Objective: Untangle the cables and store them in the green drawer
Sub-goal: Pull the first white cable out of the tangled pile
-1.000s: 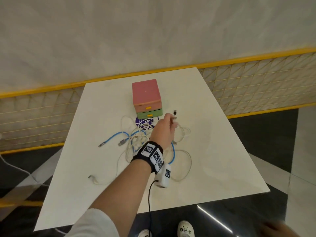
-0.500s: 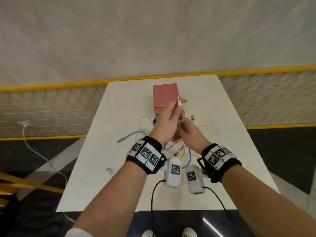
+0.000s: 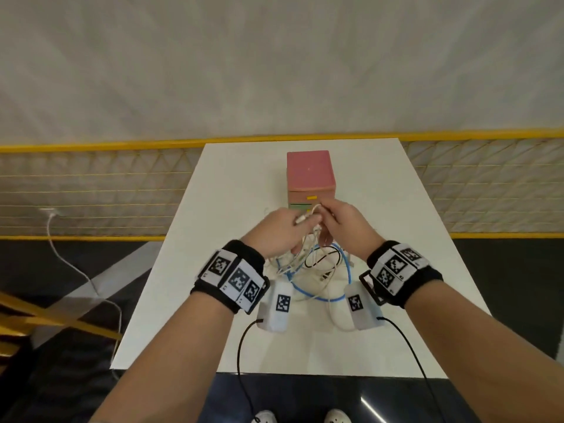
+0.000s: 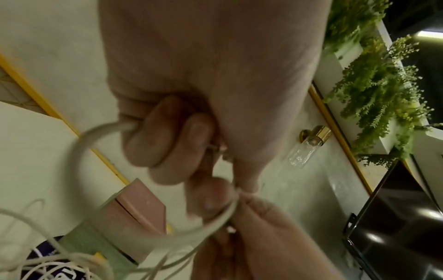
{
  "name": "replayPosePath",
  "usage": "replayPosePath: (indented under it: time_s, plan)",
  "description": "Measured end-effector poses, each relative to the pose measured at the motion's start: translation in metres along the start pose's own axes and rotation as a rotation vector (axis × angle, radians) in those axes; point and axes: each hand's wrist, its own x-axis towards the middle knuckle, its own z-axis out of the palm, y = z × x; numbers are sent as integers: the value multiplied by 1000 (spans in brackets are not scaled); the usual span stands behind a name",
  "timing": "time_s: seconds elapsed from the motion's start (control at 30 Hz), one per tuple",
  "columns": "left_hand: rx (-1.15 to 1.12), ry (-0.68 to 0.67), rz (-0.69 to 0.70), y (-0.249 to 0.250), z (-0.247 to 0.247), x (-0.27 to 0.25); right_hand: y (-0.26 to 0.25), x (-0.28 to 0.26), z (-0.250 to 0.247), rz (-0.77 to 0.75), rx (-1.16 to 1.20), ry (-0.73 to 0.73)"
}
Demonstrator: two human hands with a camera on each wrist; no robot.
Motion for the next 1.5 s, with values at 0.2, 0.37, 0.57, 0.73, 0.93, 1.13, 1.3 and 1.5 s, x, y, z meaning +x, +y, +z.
replayPosePath:
  time_s: [0.2, 0.37, 0.57, 0.73, 0.93, 1.13, 1.3, 1.5]
  plan:
    - [-217, 597, 122, 8, -45, -1, 29, -6, 9, 176, 63, -92]
    - [286, 850, -123, -23, -74, -7, 44, -18, 14, 260, -3, -109]
    - [137, 245, 74, -22, -5, -2, 0, -5, 11, 10, -182, -122]
    - [80, 137, 90, -24, -9, 1, -1, 1, 14, -121, -139, -18]
    - [-20, 785, 139, -16, -54, -8, 39, -11, 22, 120, -127, -95]
    - [417, 416, 104, 0, -33, -19, 14, -1, 13, -6, -210, -48]
    - [310, 175, 119, -3, -11, -15, -14, 2, 6, -230, -378, -7]
    - [565, 296, -66, -6, -31, -13, -19, 2, 3, -270, -514, 113]
